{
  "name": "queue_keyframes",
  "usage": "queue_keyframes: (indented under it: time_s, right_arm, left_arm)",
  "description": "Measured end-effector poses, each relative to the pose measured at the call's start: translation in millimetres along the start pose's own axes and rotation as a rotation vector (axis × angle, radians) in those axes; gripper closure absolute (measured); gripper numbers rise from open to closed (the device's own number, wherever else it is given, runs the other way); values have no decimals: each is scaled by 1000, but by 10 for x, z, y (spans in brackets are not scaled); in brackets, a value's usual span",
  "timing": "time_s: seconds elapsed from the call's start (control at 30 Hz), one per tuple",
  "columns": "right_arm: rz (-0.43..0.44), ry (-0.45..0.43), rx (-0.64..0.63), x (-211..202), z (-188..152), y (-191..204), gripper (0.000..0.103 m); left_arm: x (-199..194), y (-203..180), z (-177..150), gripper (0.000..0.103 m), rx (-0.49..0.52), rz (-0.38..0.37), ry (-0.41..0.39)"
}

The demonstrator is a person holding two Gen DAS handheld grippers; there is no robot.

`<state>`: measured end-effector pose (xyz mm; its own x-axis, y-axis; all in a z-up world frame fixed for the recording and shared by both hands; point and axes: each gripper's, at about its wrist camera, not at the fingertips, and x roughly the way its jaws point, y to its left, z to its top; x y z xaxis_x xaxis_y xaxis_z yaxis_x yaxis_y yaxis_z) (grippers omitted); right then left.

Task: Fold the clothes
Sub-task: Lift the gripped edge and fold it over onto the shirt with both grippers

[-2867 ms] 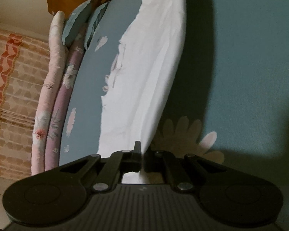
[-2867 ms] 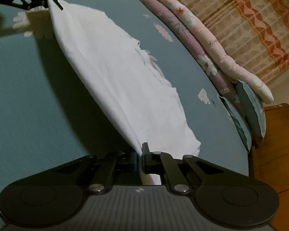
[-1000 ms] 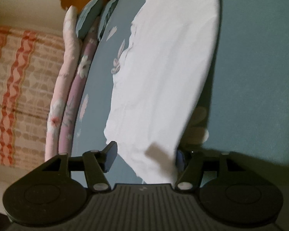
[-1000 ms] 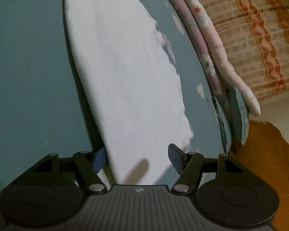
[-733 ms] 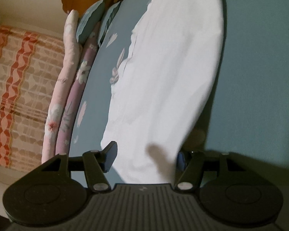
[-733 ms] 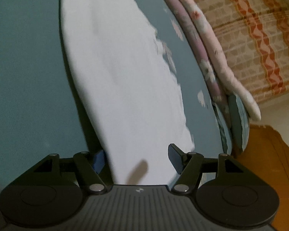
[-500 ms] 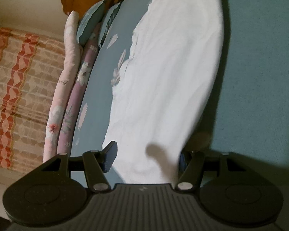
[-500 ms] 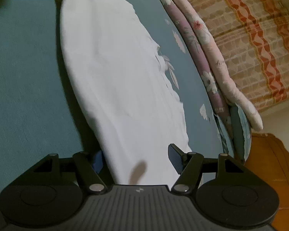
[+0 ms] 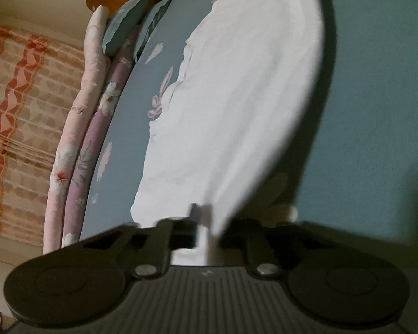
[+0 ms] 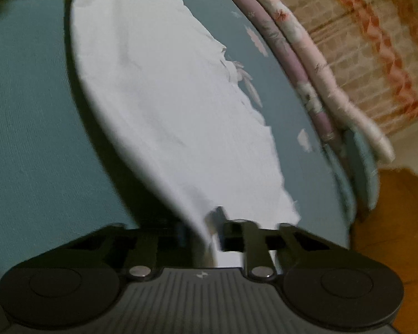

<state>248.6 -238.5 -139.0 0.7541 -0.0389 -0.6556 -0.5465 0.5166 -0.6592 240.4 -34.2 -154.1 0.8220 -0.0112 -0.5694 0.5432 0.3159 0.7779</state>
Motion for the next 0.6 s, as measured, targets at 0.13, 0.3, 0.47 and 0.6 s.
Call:
queue_keyframes:
  time_s: [0.13,0.3,0.47,0.6]
  right_arm:
    - [12,-7,28,-83,-26,-50,97]
    - [24,-17,53,-255,6,-137,99]
    - [67,-20,78,-462,-17,-175,99]
    - [100,-12,86,-701,-98,-110,99]
  left_arm:
    - [-91,6,-38,102,-1,1,1]
    - [-272,85,-27,102,-9,14,-13]
    - [-542,72,-24,102,-6,-8,-24]
    - [-814,-16,-41,102,13,-32,-34]
